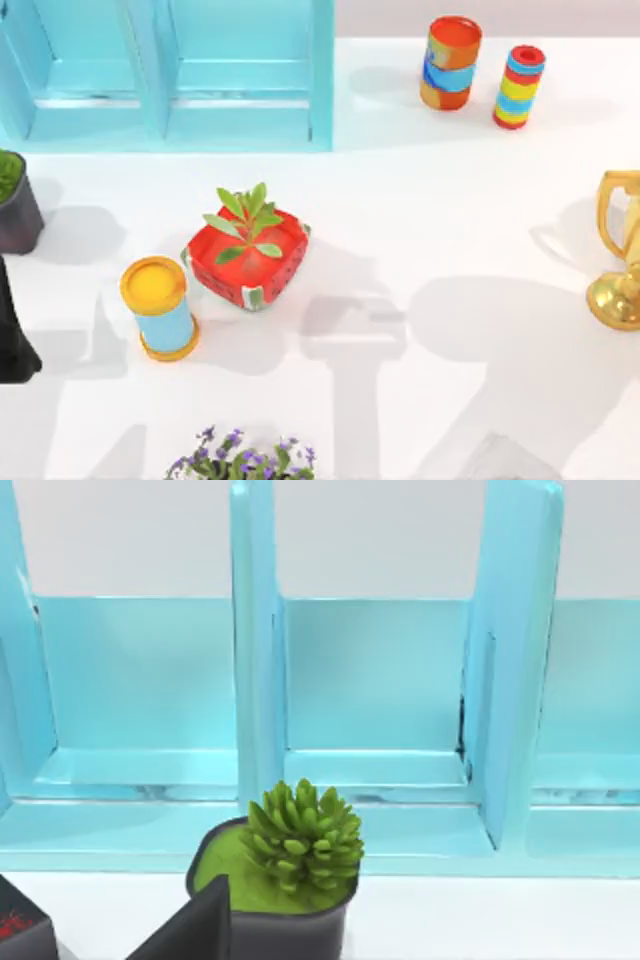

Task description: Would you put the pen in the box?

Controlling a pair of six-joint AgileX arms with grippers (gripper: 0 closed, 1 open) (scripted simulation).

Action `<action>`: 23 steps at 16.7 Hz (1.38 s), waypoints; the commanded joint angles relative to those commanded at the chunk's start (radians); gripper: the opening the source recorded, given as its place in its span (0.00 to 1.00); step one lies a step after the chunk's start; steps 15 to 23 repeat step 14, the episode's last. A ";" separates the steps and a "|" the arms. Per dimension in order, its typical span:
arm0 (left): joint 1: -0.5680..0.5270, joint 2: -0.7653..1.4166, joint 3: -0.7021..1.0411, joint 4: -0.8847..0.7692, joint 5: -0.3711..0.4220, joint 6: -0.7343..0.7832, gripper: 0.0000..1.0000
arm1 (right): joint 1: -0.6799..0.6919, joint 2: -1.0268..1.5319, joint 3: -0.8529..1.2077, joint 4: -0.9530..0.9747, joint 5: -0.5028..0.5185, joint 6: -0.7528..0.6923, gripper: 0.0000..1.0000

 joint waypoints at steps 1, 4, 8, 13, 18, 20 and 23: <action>0.000 0.000 0.000 0.000 0.000 0.000 1.00 | 0.000 0.000 0.000 0.000 0.000 0.000 0.45; 0.000 0.000 0.000 0.000 0.000 0.000 1.00 | 0.000 0.000 0.000 0.000 0.000 0.000 0.68; 0.000 0.000 0.000 0.000 0.000 0.000 1.00 | 0.000 0.000 0.000 0.000 0.000 0.000 0.98; 0.000 0.000 0.000 0.000 0.000 0.000 1.00 | 0.000 0.000 0.000 0.000 0.000 0.000 1.00; 0.000 0.000 0.000 0.000 0.000 0.000 1.00 | 0.000 0.000 0.000 0.000 0.000 0.000 1.00; 0.000 0.000 0.000 0.000 0.000 0.000 1.00 | 0.000 0.000 0.000 0.000 0.000 0.000 1.00; 0.000 0.000 0.000 0.000 0.000 0.000 1.00 | 0.000 0.000 0.000 0.000 0.000 0.000 1.00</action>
